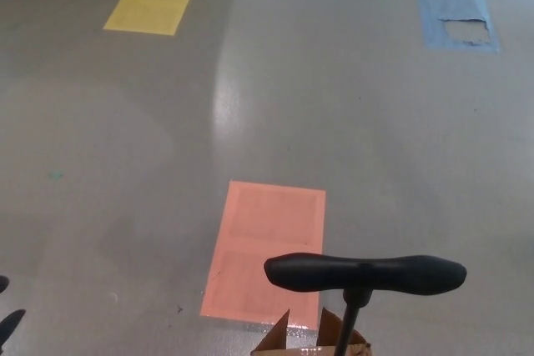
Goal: An air pump is kept on top of a storage box on the floor and the robot uses its right hand to press down on the handle of the pump to compress it
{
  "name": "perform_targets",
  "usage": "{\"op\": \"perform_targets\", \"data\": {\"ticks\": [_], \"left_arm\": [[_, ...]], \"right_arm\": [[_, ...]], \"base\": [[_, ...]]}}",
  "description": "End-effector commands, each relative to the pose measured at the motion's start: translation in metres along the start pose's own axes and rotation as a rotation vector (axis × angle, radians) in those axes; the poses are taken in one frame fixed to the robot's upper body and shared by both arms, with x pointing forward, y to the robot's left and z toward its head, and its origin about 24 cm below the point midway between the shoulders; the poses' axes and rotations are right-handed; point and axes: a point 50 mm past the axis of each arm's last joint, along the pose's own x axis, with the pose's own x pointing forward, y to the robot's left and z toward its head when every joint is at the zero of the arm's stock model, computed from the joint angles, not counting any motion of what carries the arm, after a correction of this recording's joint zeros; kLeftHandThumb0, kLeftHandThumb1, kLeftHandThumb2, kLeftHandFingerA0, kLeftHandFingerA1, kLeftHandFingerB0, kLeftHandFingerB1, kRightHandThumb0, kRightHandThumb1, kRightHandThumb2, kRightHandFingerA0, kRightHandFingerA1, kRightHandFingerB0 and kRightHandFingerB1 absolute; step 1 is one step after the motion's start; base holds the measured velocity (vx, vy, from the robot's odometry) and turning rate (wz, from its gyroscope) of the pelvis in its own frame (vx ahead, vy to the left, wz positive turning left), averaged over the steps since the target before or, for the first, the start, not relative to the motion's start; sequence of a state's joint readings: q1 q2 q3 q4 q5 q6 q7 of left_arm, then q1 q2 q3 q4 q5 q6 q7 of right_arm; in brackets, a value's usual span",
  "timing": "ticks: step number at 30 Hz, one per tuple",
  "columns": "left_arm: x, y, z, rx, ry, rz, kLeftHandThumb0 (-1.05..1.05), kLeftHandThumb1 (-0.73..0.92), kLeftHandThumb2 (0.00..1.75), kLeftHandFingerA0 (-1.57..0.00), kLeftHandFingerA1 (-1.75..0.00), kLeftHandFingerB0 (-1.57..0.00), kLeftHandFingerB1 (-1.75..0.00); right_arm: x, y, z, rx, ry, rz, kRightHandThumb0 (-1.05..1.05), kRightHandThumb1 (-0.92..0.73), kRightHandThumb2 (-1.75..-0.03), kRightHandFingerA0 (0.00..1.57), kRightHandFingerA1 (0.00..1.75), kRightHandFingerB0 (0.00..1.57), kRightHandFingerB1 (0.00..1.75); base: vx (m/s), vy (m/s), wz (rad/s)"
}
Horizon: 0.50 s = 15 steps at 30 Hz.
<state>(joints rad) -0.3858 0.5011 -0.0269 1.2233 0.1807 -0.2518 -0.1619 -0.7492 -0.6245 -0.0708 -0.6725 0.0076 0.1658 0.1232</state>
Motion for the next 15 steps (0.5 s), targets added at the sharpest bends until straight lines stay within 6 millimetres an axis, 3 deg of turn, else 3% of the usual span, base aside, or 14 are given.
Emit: {"op": "perform_targets", "data": {"ticks": [1,5,6,15], "left_arm": [[-0.001,0.008,0.001,0.033,-0.014,-0.021,-0.62,0.8,0.63,-0.25,-0.31,-0.19,-0.28],[-0.002,0.009,0.001,0.034,-0.012,-0.023,-0.62,0.8,0.63,-0.25,-0.31,-0.18,-0.28],[-0.002,0.009,0.001,0.034,-0.011,-0.024,-0.67,0.67,0.88,-0.17,-0.42,-0.13,-0.39],[-0.002,0.007,0.001,0.032,-0.027,-0.034,-0.72,0.66,0.93,-0.19,-0.45,-0.11,-0.4]], "right_arm": [[0.003,0.047,0.033,0.031,-0.004,0.488,-0.87,-0.82,-1.11,0.06,0.18,0.07,0.18],[-0.006,0.062,0.034,0.039,0.008,0.542,-0.85,-0.83,-1.11,0.06,0.2,0.06,0.21],[-0.01,0.068,0.034,0.038,0.014,0.564,-0.86,-0.85,-1.14,0.05,0.17,0.05,0.18],[-0.052,0.123,0.022,0.126,0.173,0.732,-0.81,-0.78,-1.11,0.0,0.27,0.06,0.25]], "base": [[0.0,0.0,0.0],[0.0,0.0,0.0],[0.0,0.0,0.0],[0.0,0.0,0.0]]}}
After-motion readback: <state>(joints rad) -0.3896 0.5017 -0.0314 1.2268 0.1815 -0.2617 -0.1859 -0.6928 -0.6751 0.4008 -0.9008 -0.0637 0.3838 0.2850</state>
